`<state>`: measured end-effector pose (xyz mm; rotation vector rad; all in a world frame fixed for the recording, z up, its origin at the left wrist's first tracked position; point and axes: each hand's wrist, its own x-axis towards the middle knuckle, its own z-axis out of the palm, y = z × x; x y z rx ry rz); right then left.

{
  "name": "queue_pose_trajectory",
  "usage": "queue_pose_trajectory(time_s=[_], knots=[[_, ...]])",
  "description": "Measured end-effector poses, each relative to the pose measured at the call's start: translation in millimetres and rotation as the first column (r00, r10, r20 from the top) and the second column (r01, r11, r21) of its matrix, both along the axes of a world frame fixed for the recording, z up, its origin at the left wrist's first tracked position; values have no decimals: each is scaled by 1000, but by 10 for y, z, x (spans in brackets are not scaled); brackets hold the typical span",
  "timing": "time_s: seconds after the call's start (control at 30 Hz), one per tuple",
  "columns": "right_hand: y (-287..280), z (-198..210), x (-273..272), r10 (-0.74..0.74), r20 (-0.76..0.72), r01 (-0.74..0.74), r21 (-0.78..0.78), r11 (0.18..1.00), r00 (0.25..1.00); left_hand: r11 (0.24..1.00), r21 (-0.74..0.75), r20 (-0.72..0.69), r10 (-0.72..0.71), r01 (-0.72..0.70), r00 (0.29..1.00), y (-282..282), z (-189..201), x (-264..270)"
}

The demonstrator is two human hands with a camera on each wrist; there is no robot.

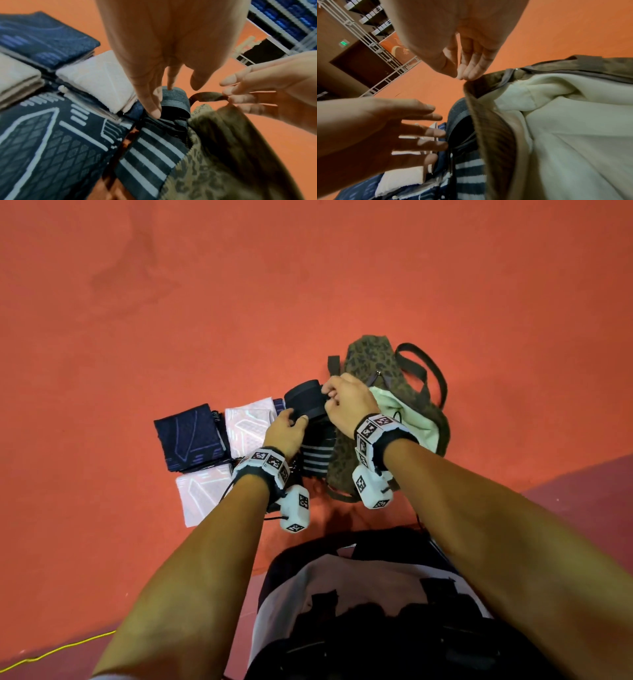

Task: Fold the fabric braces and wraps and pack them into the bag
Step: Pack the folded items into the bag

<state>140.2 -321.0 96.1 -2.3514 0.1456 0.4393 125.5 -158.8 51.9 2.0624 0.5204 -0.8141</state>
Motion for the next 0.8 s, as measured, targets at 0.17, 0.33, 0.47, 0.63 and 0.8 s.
queue_pose_trajectory(time_s=[0.17, 0.33, 0.47, 0.63, 0.8], knots=[[188, -111, 268, 133, -242, -144, -31, 989, 961, 998, 54, -35, -12, 13, 999, 0, -37, 112], [133, -396, 355, 24, -439, -92, -134, 987, 898, 998, 50, -74, 39, -35, 997, -4, -216, 273], [26, -626, 351, -58, -568, -25, -137, 990, 821, 999, 2, -126, 54, -54, 991, -62, -333, 372], [-26, -782, 341, -113, -547, 66, -106, 992, 830, 989, -65, -145, 123, -133, 982, -52, -599, 373], [14, -864, 427, -107, -503, 85, -67, 994, 857, 997, -51, -121, 50, -57, 991, -124, -465, 403]])
